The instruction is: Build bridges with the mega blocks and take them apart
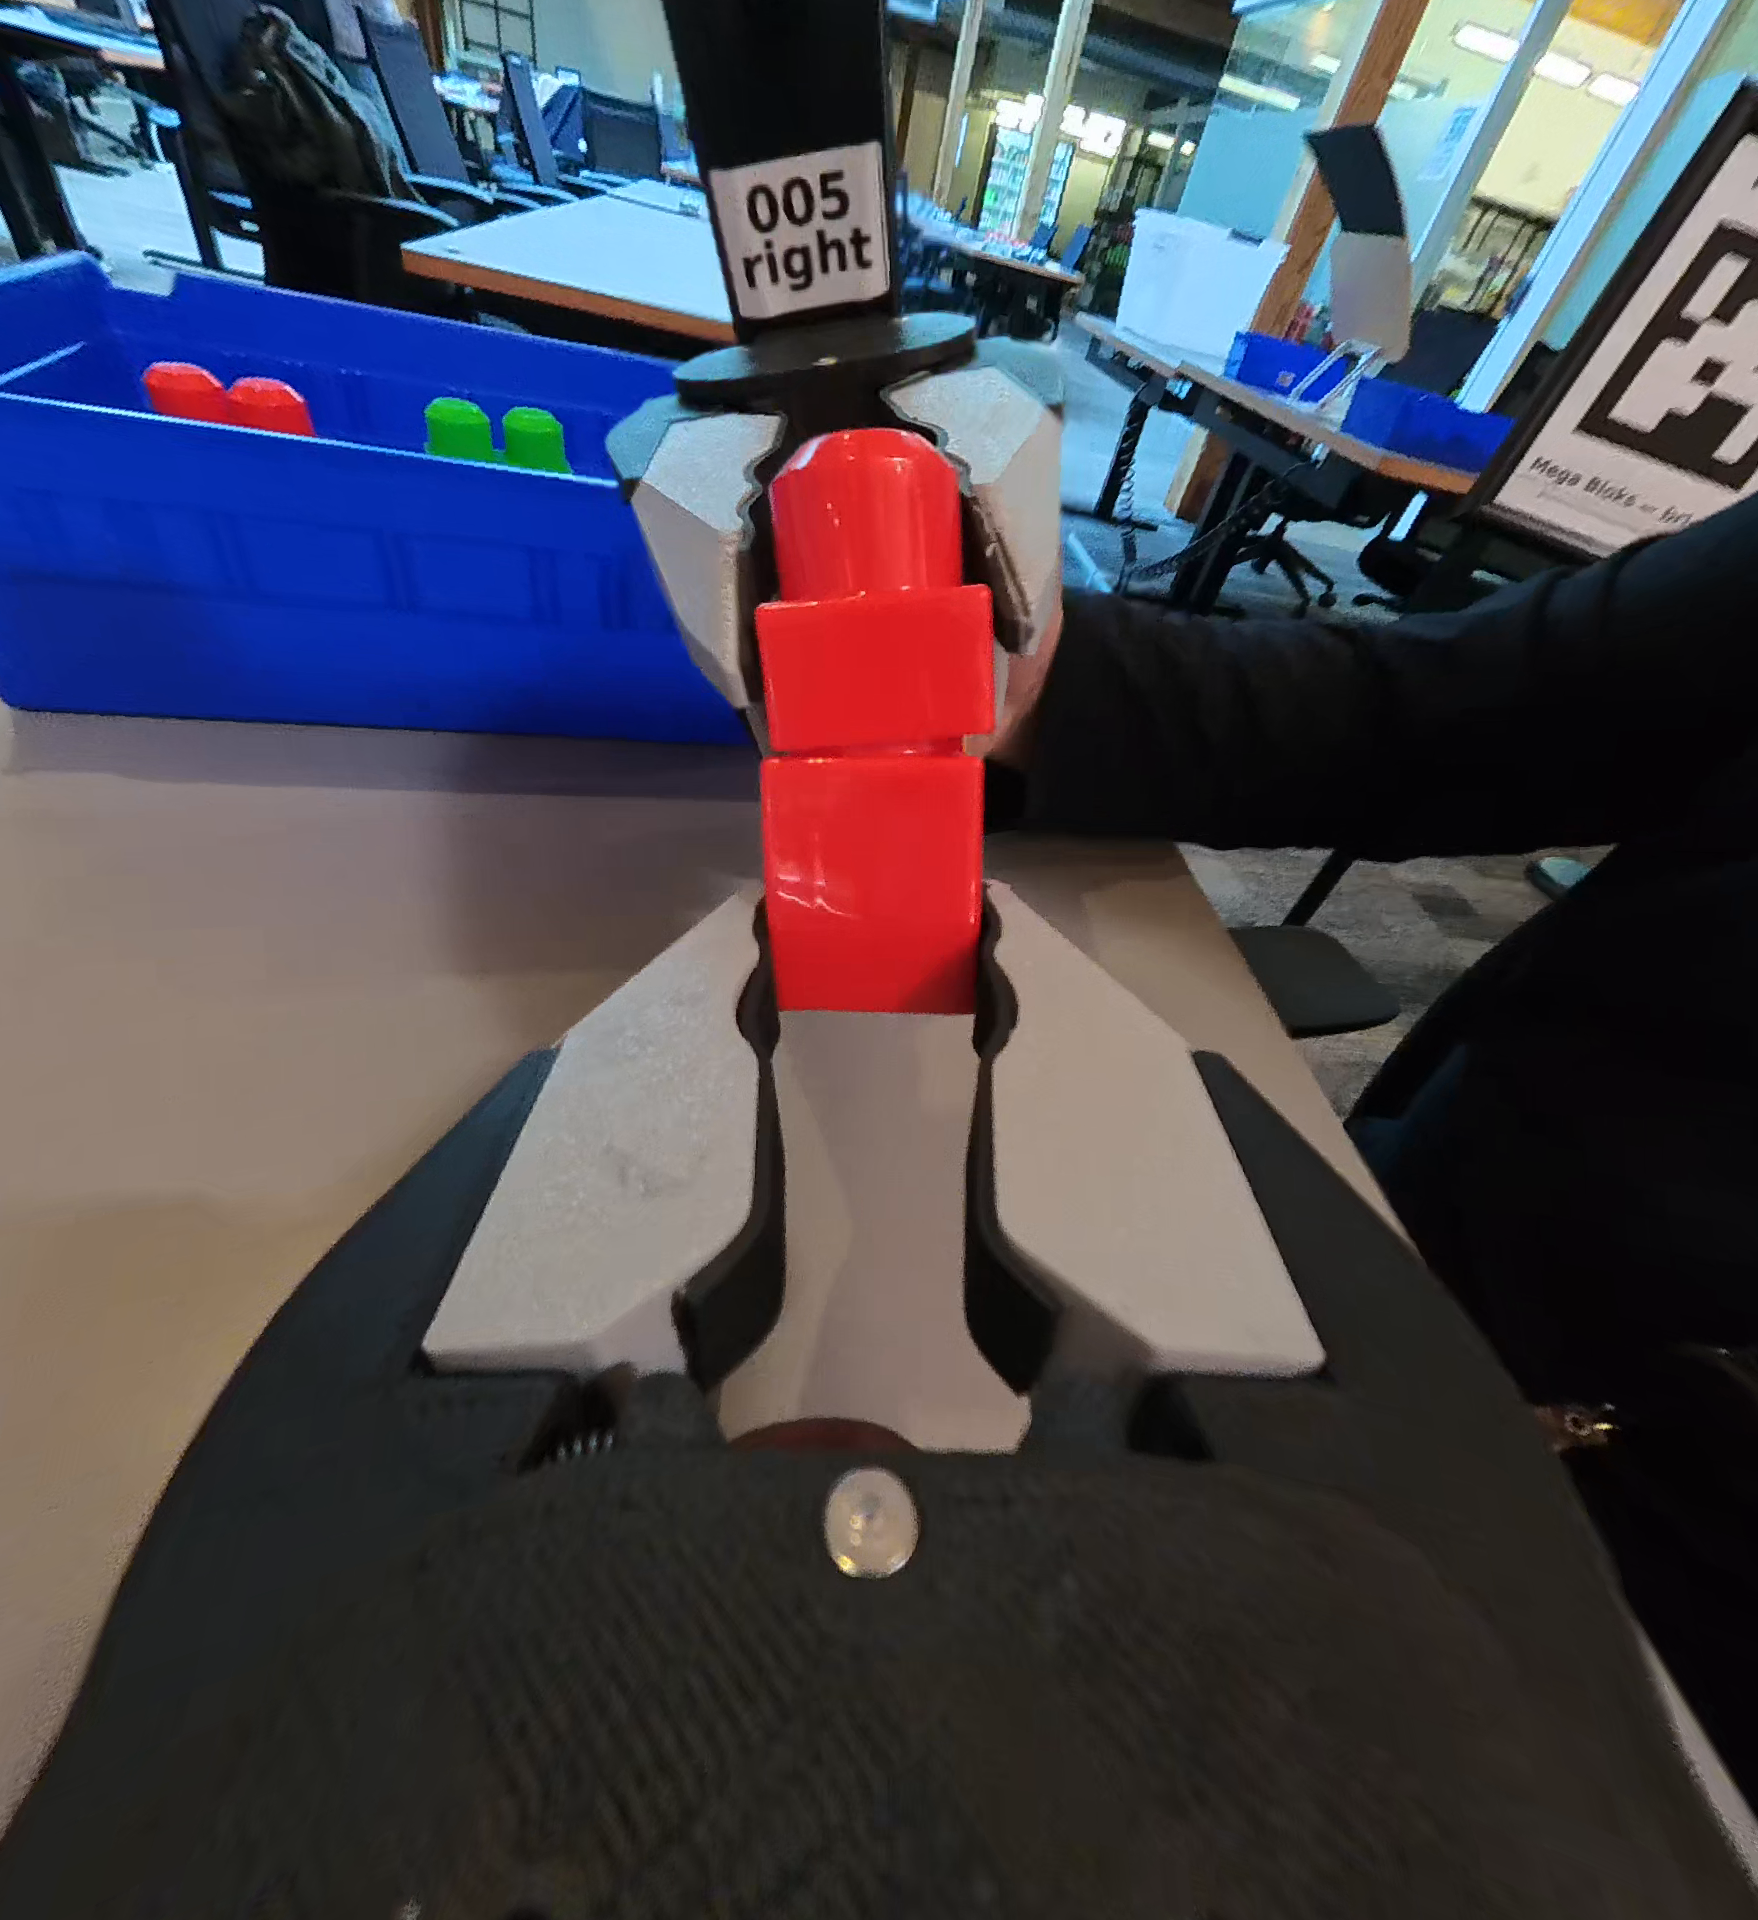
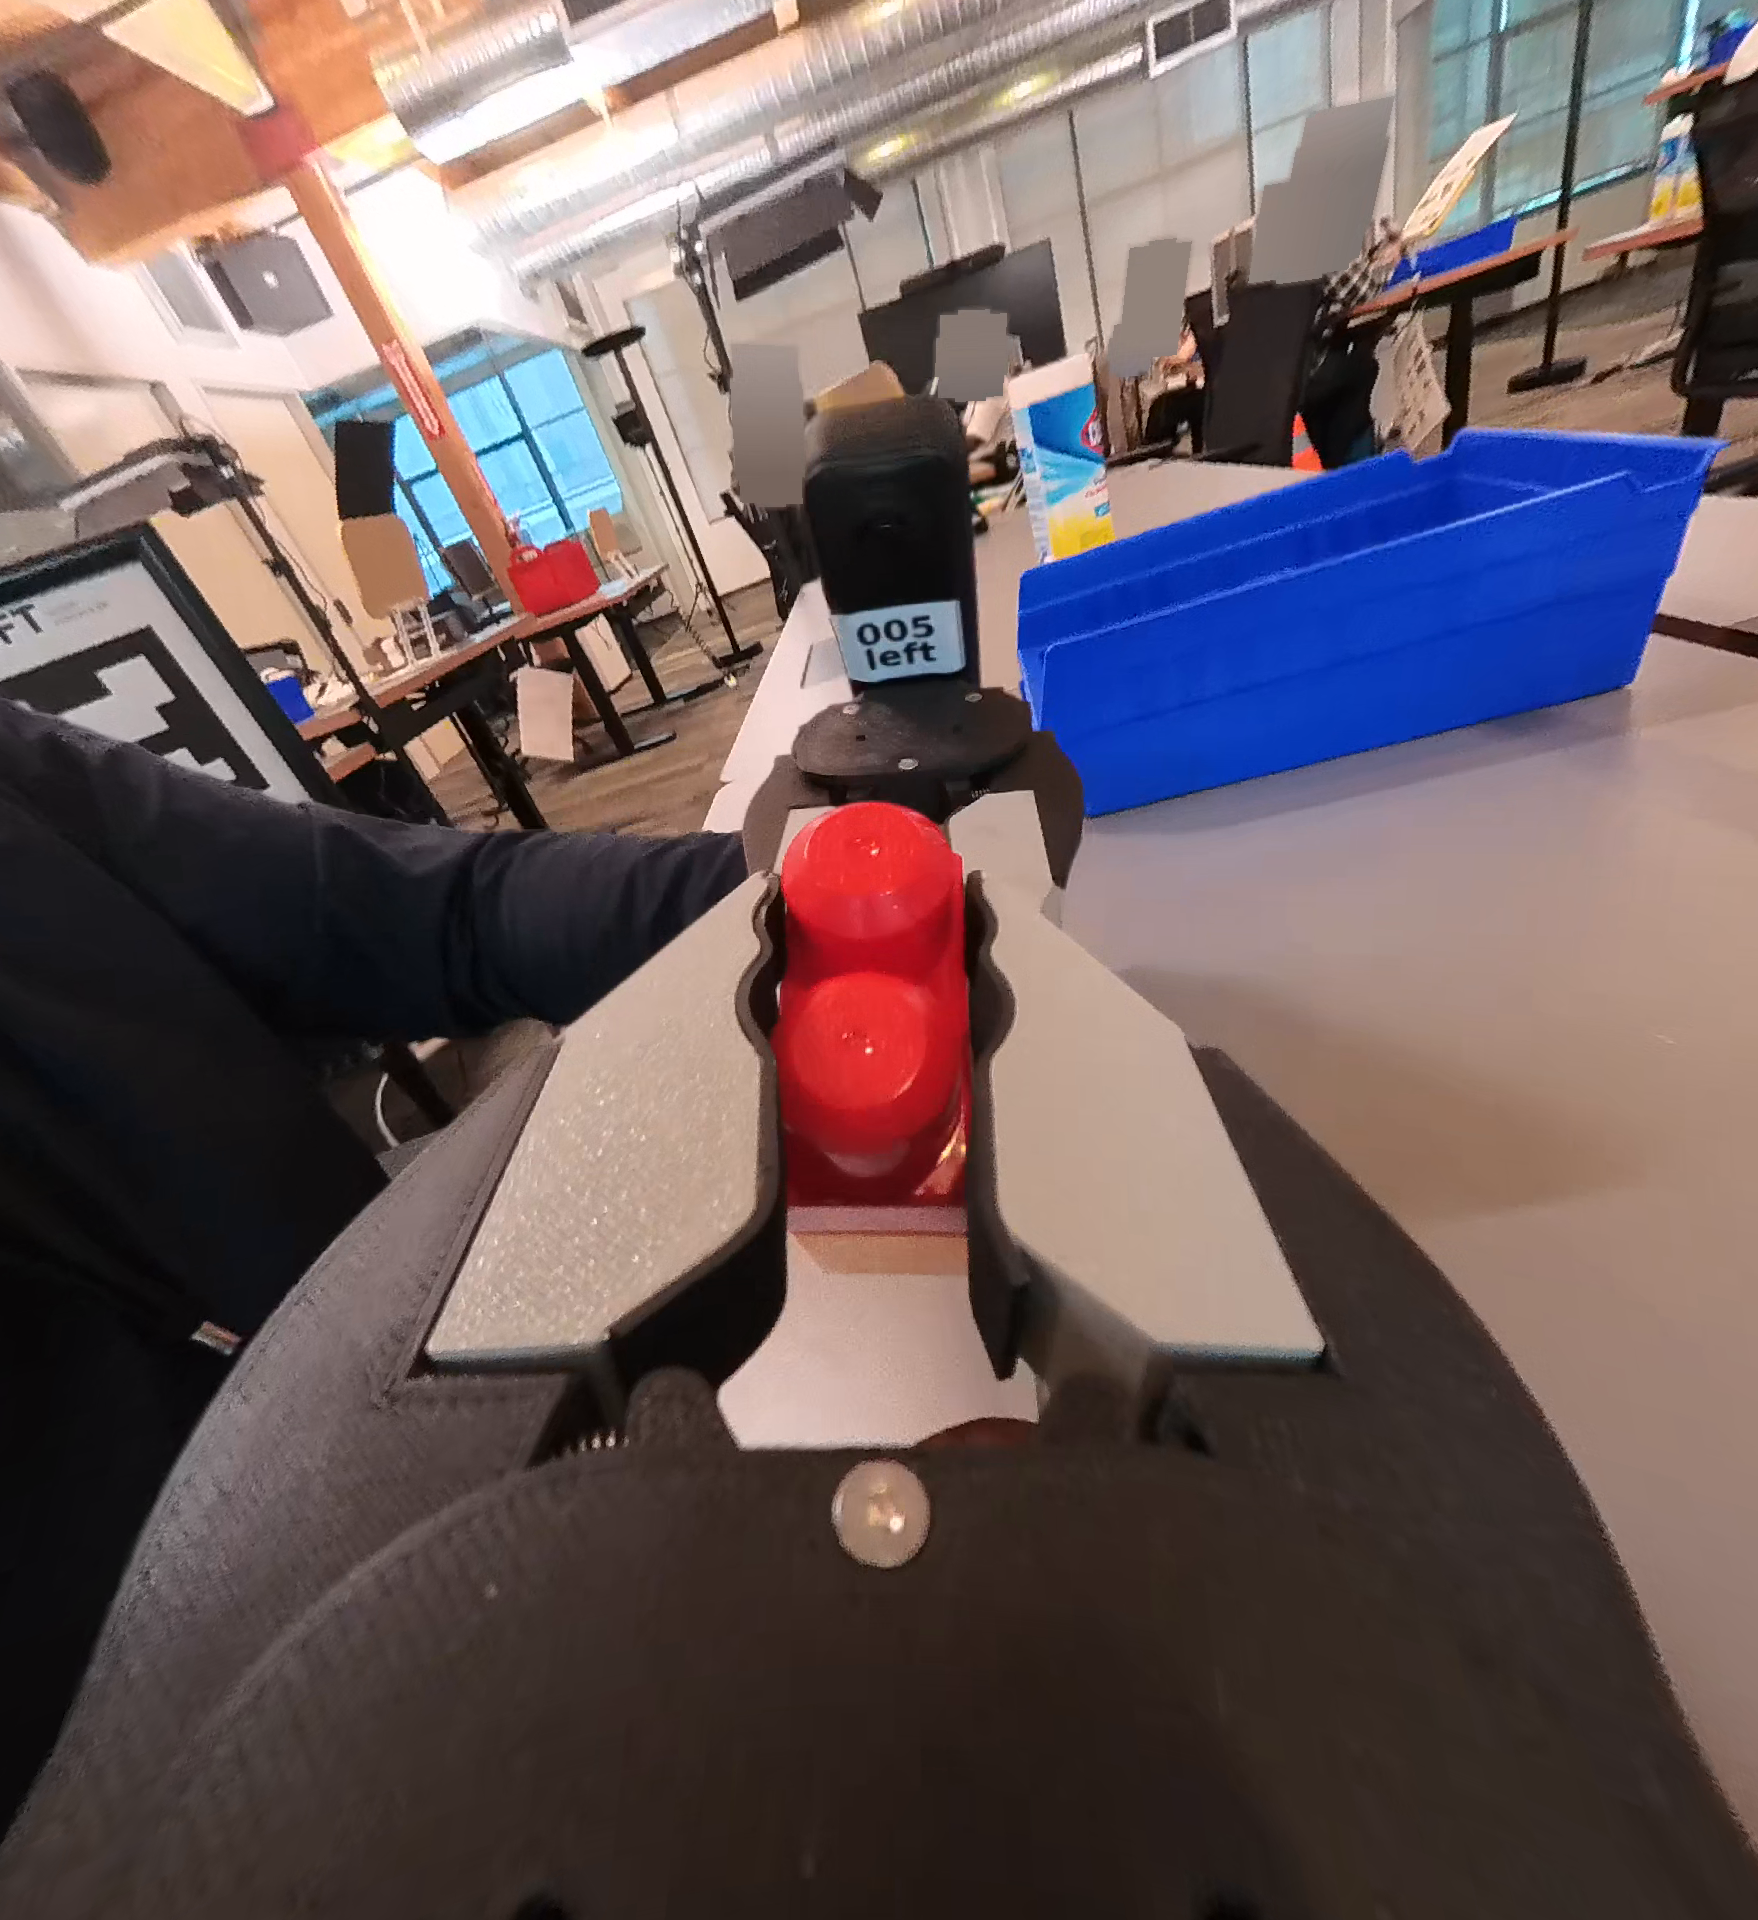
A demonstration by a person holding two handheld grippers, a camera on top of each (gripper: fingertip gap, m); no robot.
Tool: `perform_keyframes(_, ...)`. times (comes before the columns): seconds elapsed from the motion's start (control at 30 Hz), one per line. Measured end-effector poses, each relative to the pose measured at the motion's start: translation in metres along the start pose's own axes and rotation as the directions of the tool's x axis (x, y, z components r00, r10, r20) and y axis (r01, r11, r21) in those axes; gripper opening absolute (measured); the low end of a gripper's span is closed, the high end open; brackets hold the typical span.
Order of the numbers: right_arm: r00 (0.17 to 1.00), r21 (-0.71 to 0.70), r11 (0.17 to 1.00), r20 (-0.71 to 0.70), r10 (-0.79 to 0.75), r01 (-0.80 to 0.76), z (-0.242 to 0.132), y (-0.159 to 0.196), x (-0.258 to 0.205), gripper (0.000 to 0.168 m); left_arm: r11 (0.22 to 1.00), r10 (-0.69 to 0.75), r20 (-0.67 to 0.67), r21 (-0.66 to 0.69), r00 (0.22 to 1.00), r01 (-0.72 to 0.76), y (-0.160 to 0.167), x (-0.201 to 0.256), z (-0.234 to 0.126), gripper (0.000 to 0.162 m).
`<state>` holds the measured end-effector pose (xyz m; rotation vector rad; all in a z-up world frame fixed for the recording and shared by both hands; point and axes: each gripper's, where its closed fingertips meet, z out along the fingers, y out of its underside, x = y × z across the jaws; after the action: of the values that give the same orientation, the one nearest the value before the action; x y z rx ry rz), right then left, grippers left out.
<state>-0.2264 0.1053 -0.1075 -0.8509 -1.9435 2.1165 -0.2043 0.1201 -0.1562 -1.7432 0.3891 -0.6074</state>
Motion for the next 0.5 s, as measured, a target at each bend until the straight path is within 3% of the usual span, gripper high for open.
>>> perform_keyframes(0.2, 0.999, -0.058, 0.998, 0.037, 0.032, -0.030, -0.002, -0.005, -0.007, 0.033, 0.991, -0.062, -0.086, 0.112, 0.994, 0.071, -0.017, 0.008, -0.005, 0.033)
perform_keyframes(0.5, 1.000, -0.041, 0.999, -0.007, 0.023, -0.023, -0.004, -0.010, 0.000, 0.035, 0.990, -0.071, -0.070, 0.116, 0.995, 0.079, -0.017, 0.004, -0.007, 0.033)
